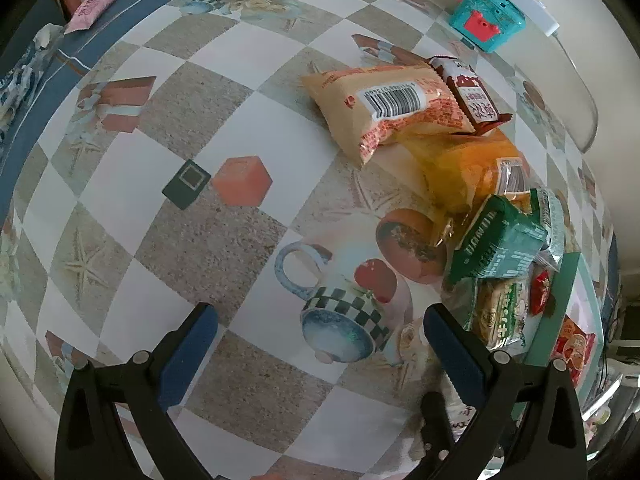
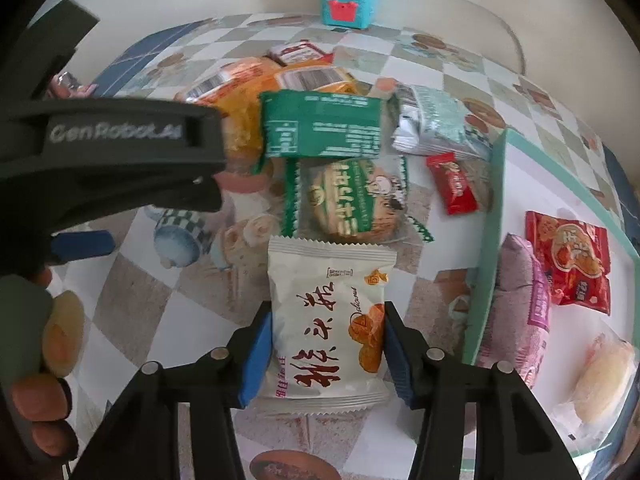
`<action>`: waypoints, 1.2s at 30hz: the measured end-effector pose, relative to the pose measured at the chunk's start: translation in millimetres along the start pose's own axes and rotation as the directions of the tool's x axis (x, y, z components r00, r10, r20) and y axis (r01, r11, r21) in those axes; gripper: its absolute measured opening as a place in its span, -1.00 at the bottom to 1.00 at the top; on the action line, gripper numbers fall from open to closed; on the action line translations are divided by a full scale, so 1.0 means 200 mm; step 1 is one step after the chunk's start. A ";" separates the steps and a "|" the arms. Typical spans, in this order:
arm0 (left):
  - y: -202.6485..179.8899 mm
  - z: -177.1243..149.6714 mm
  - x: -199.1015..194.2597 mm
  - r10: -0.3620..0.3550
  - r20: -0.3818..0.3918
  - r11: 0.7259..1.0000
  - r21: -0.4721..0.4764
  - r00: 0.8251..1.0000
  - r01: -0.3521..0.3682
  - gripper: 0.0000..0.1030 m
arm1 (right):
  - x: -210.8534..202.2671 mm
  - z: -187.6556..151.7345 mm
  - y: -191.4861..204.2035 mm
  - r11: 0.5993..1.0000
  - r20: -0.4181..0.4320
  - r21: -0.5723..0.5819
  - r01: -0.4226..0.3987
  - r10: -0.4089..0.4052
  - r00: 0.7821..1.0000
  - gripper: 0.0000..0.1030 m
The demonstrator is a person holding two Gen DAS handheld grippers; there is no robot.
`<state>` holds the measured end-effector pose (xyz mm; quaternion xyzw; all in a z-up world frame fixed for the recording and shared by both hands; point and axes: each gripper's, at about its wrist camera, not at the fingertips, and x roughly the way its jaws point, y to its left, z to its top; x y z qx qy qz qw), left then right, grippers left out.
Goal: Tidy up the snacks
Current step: 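Grasp the white cracker pack with the right tool while the left tool grasps the green-wrapped bun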
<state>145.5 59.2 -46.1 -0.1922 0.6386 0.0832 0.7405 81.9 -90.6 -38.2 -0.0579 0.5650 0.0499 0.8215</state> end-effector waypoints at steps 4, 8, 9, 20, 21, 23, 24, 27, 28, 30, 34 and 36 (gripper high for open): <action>0.00 0.00 0.00 0.001 0.005 1.000 -0.004 1.000 -0.001 0.99 | -0.02 0.01 -0.05 0.999 0.013 0.040 -0.015 0.014 1.000 0.05; -0.01 0.01 -0.02 0.002 0.014 1.000 -0.007 1.000 -0.002 0.99 | -0.10 0.02 -0.11 0.995 0.067 0.086 -0.057 0.051 0.996 0.05; -0.02 0.02 -0.03 0.001 0.018 1.000 -0.008 1.000 -0.001 0.99 | -0.14 0.02 -0.14 0.994 0.080 0.092 -0.061 0.053 0.995 0.05; -0.22 0.02 -0.05 -0.049 0.051 0.997 0.069 0.998 0.045 0.99 | -0.42 0.06 -0.46 0.964 0.218 0.266 0.005 -0.065 0.974 0.05; -0.25 0.02 -0.03 -0.054 0.048 0.996 0.074 0.997 0.050 0.99 | -0.43 0.06 -0.49 0.960 0.219 0.280 0.023 -0.087 0.972 0.05; -0.31 0.02 -0.01 -0.065 0.047 0.994 0.091 0.997 0.061 0.99 | -0.45 0.05 -0.55 0.949 0.215 0.309 0.057 -0.128 0.968 0.05; -0.34 0.01 0.00 -0.071 0.046 0.992 0.103 0.996 0.066 0.99 | -0.46 0.04 -0.58 0.944 0.213 0.325 0.057 -0.132 0.968 0.05; -0.45 -0.02 0.02 -0.086 0.051 0.985 0.157 0.995 0.077 0.99 | -0.45 0.02 -0.67 0.924 0.200 0.381 0.041 -0.125 0.972 0.05; -0.48 -0.03 0.02 -0.086 0.055 0.982 0.172 0.995 0.075 0.99 | -0.45 0.01 -0.68 0.921 0.196 0.389 0.040 -0.125 0.973 0.05; -0.55 -0.04 0.04 -0.082 0.065 0.977 0.201 0.994 0.067 0.99 | -0.44 0.00 -0.70 0.916 0.192 0.399 0.032 -0.118 0.974 0.05; -0.64 -0.07 0.09 -0.048 0.075 0.972 0.232 0.996 0.030 0.96 | -0.44 0.00 -0.70 0.915 0.202 0.403 0.020 -0.110 0.973 0.05; -0.66 -0.07 0.10 -0.025 0.099 0.970 0.244 0.995 0.000 0.87 | -0.45 0.00 -0.71 0.913 0.206 0.407 0.016 -0.108 0.972 0.05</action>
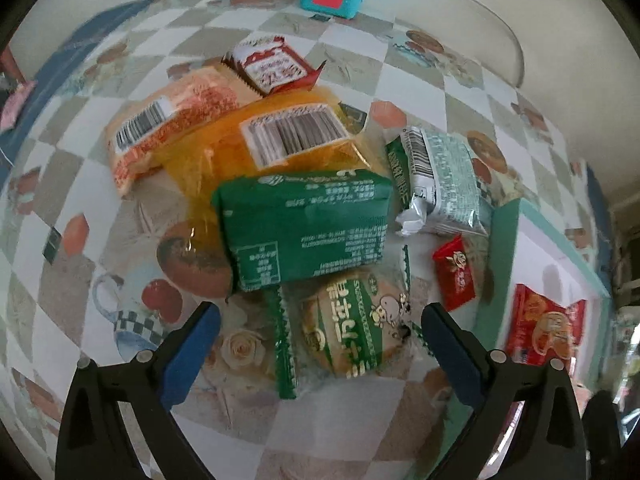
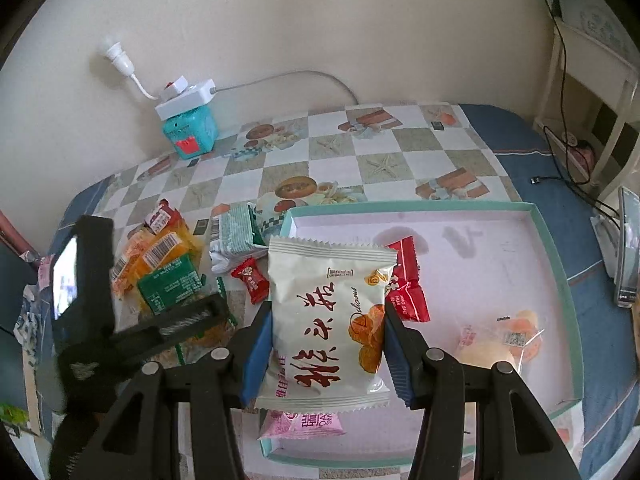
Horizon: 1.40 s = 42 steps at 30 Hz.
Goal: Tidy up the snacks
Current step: 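Grasp the white cracker pack with the right tool while the left tool grasps the green-wrapped bun, then carry the cracker pack and green bun into the tray and release both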
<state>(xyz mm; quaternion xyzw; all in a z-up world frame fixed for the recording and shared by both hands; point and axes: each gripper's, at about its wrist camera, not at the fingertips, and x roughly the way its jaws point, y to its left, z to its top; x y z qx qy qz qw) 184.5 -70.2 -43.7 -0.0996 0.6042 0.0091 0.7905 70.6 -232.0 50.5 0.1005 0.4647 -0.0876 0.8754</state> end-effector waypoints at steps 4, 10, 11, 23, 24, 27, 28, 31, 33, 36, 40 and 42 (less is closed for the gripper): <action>-0.04 0.00 -0.01 0.026 0.027 0.999 0.019 0.999 -0.026 0.51 | 0.00 0.00 -0.02 1.000 0.000 0.014 -0.004 0.004 1.000 0.05; -0.09 0.00 -0.02 0.004 0.020 1.000 0.020 1.000 -0.005 0.14 | -0.01 0.00 -0.03 0.999 -0.004 0.034 -0.013 0.014 1.000 0.05; -0.08 0.00 -0.03 0.007 0.016 1.000 0.023 1.000 -0.007 0.11 | -0.01 0.00 -0.04 0.999 -0.004 0.039 -0.015 0.015 1.000 0.05; 0.10 -0.09 -0.14 -0.042 -0.036 0.998 -0.038 0.998 0.041 0.05 | -0.01 0.00 -0.13 0.994 -0.012 0.110 -0.019 0.020 1.000 0.05; 0.10 -0.10 -0.15 -0.046 -0.038 0.998 -0.039 0.998 0.044 0.05 | -0.01 0.00 -0.14 0.993 -0.013 0.114 -0.020 0.022 1.000 0.05; 0.13 -0.13 -0.20 -0.046 -0.035 0.998 -0.047 0.998 0.044 0.05 | -0.02 0.00 -0.16 0.992 -0.011 0.126 -0.027 0.029 1.000 0.05; 0.14 -0.14 -0.22 -0.046 -0.036 0.998 -0.050 0.998 0.044 0.05 | -0.02 0.00 -0.16 0.991 -0.009 0.129 -0.030 0.032 0.999 0.05; 0.16 -0.17 -0.26 -0.062 -0.035 0.996 -0.059 0.997 0.060 0.05 | -0.03 0.01 -0.18 0.989 -0.001 0.141 -0.033 0.034 0.999 0.05; 0.16 -0.18 -0.30 -0.070 -0.021 0.996 -0.055 0.997 0.069 0.04 | -0.04 0.01 -0.20 0.987 0.005 0.154 -0.035 0.035 0.999 0.05; 0.12 -0.19 -0.37 -0.068 0.012 0.997 -0.030 0.998 0.068 0.05 | -0.05 0.01 -0.24 0.984 0.017 0.175 -0.041 0.039 0.999 0.05; 0.07 -0.21 -0.45 -0.092 0.039 0.996 -0.006 0.995 0.093 0.05 | -0.05 0.03 -0.30 0.977 0.023 0.208 -0.040 0.036 0.999 0.05; 0.03 -0.19 -0.47 -0.098 0.063 0.995 0.013 0.993 0.098 0.05 | -0.04 0.03 -0.33 0.974 0.022 0.222 -0.036 0.032 0.999 0.05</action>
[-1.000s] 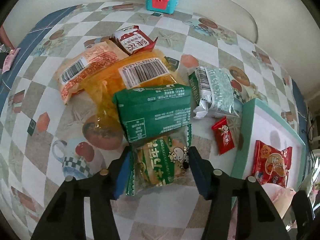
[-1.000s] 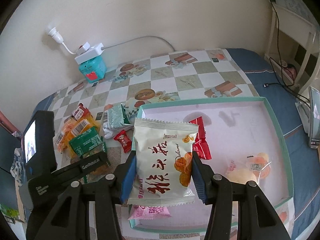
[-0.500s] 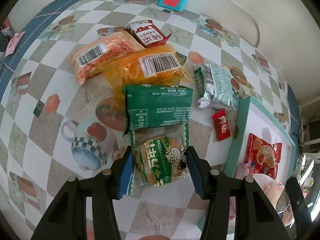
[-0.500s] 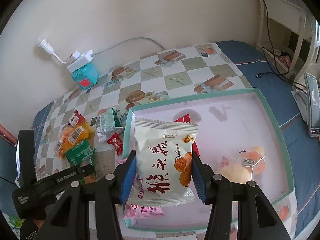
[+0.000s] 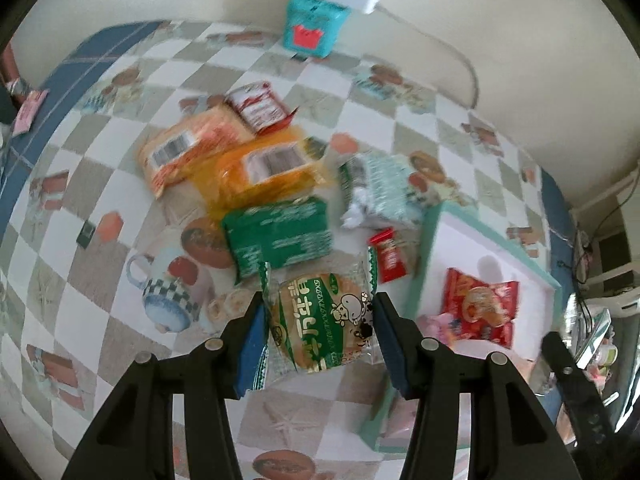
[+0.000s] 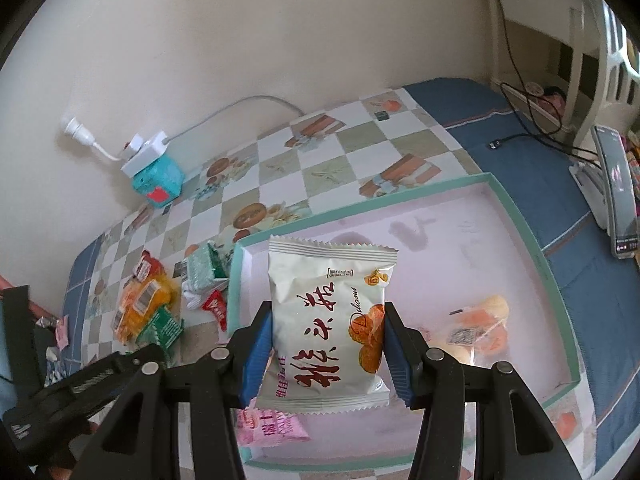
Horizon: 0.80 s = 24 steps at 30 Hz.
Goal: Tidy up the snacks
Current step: 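Carry the cracker pack and green bun into the tray and release both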
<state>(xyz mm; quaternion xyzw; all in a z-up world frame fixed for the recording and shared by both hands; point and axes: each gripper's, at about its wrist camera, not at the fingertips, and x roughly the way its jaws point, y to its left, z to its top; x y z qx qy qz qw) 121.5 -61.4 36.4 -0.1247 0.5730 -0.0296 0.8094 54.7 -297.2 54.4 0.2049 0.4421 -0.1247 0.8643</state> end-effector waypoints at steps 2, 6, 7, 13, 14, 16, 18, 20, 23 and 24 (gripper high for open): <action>-0.07 0.04 -0.01 -0.010 0.025 1.000 0.029 1.000 0.009 0.05 | 0.01 0.01 -0.03 1.000 0.008 0.012 0.016 -0.016 1.000 0.05; -0.23 0.05 -0.04 -0.061 0.064 0.993 0.102 0.996 0.054 0.05 | 0.00 0.05 -0.10 0.999 0.037 0.038 0.036 -0.038 0.999 0.05; -0.28 0.05 -0.04 -0.070 0.076 0.990 0.125 0.995 0.060 0.05 | 0.00 0.05 -0.12 0.998 0.045 0.044 0.044 -0.046 0.998 0.05; -0.53 0.02 -0.03 -0.130 0.098 0.961 0.258 0.987 0.100 0.05 | -0.03 0.11 -0.27 0.989 0.088 0.113 0.097 -0.107 0.990 0.06; -0.57 0.01 -0.03 -0.142 0.099 0.955 0.275 0.985 0.110 0.05 | -0.03 0.11 -0.29 0.987 0.094 0.124 0.101 -0.113 0.989 0.06; -0.64 -0.01 -0.03 -0.162 0.105 0.943 0.311 0.981 0.122 0.05 | -0.04 0.12 -0.34 0.982 0.103 0.150 0.111 -0.127 0.987 0.06; -0.72 -0.03 -0.02 -0.178 0.113 0.928 0.350 0.978 0.129 0.05 | -0.04 0.13 -0.38 0.976 0.098 0.177 0.131 -0.150 0.984 0.06; -0.79 -0.05 -0.01 -0.195 0.113 0.915 0.379 0.974 0.139 0.05 | -0.03 0.14 -0.43 0.967 0.086 0.197 0.161 -0.181 0.980 0.06; -0.88 -0.08 0.01 -0.224 0.112 0.898 0.410 0.968 0.160 0.05 | -0.01 0.14 -0.48 0.958 0.068 0.227 0.173 -0.193 0.979 0.06; -0.91 -0.09 0.02 -0.235 0.108 0.890 0.423 0.966 0.169 0.05 | 0.00 0.14 -0.50 0.957 0.066 0.231 0.174 -0.194 0.979 0.06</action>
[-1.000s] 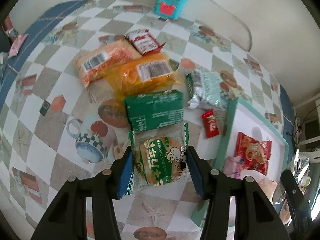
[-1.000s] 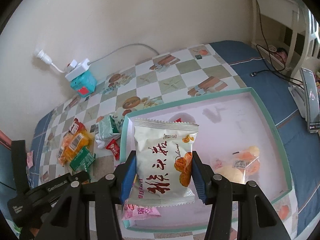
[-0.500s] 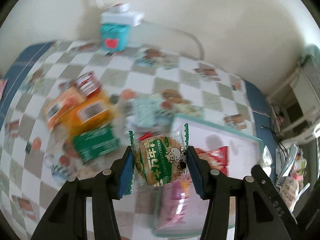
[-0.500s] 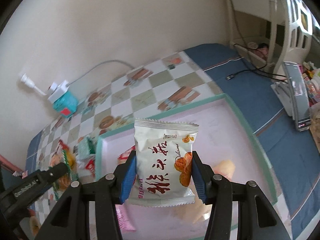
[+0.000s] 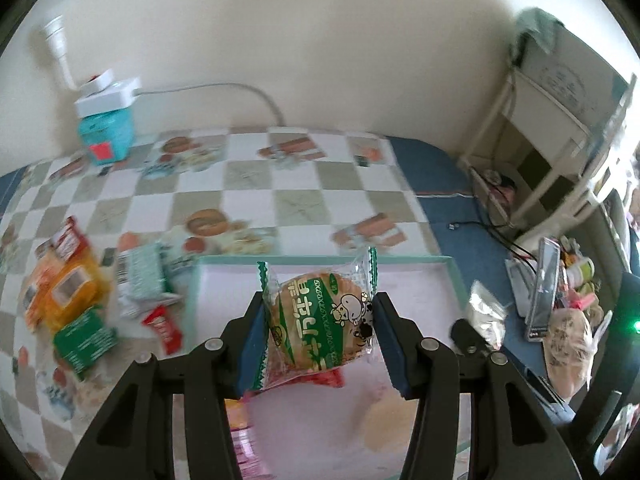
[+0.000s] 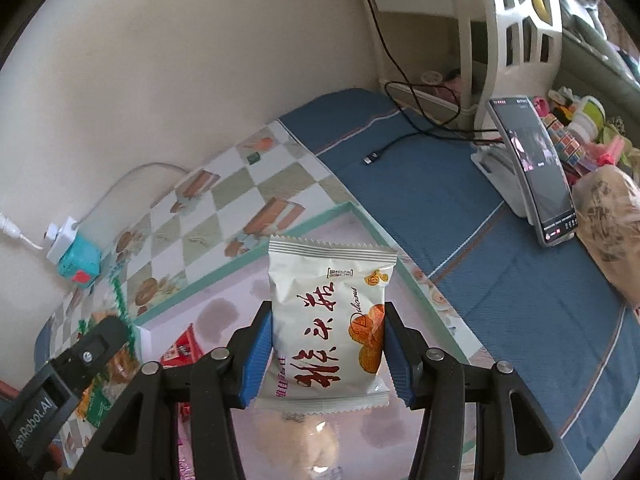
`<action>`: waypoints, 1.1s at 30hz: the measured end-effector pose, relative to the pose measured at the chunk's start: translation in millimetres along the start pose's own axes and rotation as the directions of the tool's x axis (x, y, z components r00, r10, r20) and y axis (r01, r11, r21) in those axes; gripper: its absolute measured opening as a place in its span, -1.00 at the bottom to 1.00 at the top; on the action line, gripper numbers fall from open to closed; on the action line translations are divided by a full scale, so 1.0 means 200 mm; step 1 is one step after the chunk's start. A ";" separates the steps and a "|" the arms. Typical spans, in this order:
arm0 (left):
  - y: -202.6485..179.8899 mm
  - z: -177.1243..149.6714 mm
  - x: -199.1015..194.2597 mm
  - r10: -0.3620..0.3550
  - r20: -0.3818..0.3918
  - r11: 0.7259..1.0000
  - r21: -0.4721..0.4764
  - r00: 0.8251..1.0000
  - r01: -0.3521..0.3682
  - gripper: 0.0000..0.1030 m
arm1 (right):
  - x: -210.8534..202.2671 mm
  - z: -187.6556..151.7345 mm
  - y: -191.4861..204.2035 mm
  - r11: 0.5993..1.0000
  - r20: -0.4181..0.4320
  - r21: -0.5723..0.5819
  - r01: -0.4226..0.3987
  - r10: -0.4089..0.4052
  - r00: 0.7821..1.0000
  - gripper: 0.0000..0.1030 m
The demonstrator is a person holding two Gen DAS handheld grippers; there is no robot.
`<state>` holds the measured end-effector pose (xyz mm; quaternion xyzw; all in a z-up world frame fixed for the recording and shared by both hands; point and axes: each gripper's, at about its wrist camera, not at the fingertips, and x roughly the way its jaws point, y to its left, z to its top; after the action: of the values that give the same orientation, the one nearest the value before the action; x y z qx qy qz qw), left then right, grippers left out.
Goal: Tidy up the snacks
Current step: 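Carry the cracker pack and green bun into the tray and release both, then move both open tools back toward the remaining snack pile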
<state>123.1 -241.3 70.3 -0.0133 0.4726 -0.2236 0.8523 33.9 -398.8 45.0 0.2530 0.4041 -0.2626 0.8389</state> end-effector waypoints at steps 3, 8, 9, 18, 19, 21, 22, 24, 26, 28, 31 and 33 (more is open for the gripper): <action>-0.05 -0.01 0.05 -0.010 -0.010 1.000 0.015 1.000 0.010 0.05 | 0.02 0.01 -0.04 1.000 0.005 0.015 0.021 -0.021 1.000 0.06; -0.06 -0.01 0.11 -0.013 -0.019 1.000 0.014 1.000 0.013 0.05 | 0.07 0.01 -0.07 0.999 -0.008 0.028 0.030 -0.030 1.000 0.06; -0.06 -0.01 0.12 -0.012 -0.021 1.000 0.016 1.000 0.012 0.05 | 0.08 0.00 -0.07 0.999 -0.013 0.028 0.031 -0.031 0.999 0.06; -0.05 -0.02 0.18 -0.002 -0.052 1.000 0.016 0.999 0.003 0.06 | 0.15 -0.01 -0.05 1.000 -0.047 0.003 0.022 -0.022 0.999 0.06; -0.05 -0.02 0.18 -0.005 -0.056 1.000 0.012 0.998 0.006 0.06 | 0.15 -0.01 -0.05 1.000 -0.049 0.001 0.023 -0.023 0.999 0.06; -0.04 -0.02 0.18 -0.009 -0.060 1.000 0.008 0.998 0.010 0.06 | 0.16 -0.02 -0.05 1.000 -0.053 0.000 0.021 -0.021 0.998 0.06; -0.04 -0.02 0.19 -0.008 -0.064 1.000 0.007 0.998 0.009 0.07 | 0.16 -0.02 -0.05 1.000 -0.055 0.000 0.020 -0.020 0.998 0.07; -0.03 -0.02 0.19 -0.009 -0.068 1.000 0.000 0.998 0.009 0.11 | 0.16 -0.02 -0.04 1.000 -0.060 -0.005 0.018 -0.018 0.998 0.09; -0.03 -0.01 0.18 -0.016 -0.069 1.000 -0.003 0.997 0.016 0.16 | 0.17 -0.02 -0.04 1.000 -0.064 -0.012 0.021 -0.021 0.998 0.09; -0.03 -0.01 0.17 -0.017 -0.069 1.000 -0.004 0.997 0.016 0.28 | 0.17 -0.03 -0.03 1.000 -0.071 -0.009 0.021 -0.022 0.997 0.09; -0.01 0.00 0.15 -0.008 -0.075 1.000 -0.009 0.997 0.007 0.30 | 0.19 -0.03 -0.03 1.000 -0.081 -0.018 0.022 -0.024 0.996 0.14; 0.01 0.00 0.14 0.007 -0.086 1.000 -0.020 0.996 -0.009 0.34 | 0.19 -0.02 -0.03 0.999 -0.082 -0.022 0.024 -0.026 0.996 0.21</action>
<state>137.2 -251.8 47.8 -0.0105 0.5111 -0.2158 0.8319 47.3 -409.2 10.4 0.2497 0.4443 -0.2579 0.8208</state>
